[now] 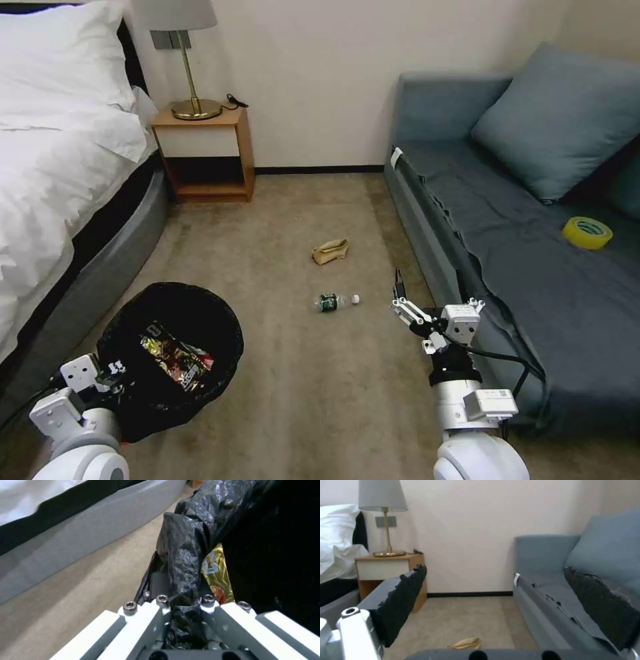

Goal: Pick up the trash bin, then pick up the garbage on the floor and place it into the trash bin.

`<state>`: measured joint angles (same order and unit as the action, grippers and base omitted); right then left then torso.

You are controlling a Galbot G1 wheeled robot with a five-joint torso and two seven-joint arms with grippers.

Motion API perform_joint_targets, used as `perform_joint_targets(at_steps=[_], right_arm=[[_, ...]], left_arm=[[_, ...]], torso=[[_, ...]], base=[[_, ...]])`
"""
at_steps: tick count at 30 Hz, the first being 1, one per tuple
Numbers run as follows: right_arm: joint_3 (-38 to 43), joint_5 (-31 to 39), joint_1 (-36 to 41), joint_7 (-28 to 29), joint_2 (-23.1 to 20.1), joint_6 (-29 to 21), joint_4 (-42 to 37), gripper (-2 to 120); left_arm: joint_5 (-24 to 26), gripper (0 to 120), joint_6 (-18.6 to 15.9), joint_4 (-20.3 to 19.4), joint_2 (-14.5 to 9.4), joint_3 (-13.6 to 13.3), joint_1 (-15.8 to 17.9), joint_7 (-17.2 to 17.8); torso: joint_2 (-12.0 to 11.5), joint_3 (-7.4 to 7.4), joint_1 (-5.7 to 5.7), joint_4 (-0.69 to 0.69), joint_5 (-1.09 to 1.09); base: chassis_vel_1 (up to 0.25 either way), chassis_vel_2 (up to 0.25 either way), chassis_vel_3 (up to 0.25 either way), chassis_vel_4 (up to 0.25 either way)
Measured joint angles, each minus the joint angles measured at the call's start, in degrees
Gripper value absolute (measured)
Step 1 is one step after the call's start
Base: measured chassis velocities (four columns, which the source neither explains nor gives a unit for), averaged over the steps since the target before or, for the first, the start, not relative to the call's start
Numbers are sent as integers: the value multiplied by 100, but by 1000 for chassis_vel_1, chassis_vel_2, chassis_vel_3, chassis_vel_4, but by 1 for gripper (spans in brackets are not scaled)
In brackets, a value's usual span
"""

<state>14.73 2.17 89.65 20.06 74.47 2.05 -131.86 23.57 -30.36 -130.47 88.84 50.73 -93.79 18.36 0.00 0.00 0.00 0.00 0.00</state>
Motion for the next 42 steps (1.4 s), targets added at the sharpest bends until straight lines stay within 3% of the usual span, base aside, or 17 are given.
perform_joint_targets(at_steps=[29,42], right_arm=[[-106,87,-219,-129,-182,-129,228,100],[-325,687,-972,-628,-814,97,657,100]], left_arm=[[20,2,40,-17,-6,124,-10,22],[11,2,96,108,8,138,-2,25]], torso=[[0,0,0,-1,0],[0,1,1,-1,1]], base=[[-144,149,145,-149],[-131,134,120,-134]])
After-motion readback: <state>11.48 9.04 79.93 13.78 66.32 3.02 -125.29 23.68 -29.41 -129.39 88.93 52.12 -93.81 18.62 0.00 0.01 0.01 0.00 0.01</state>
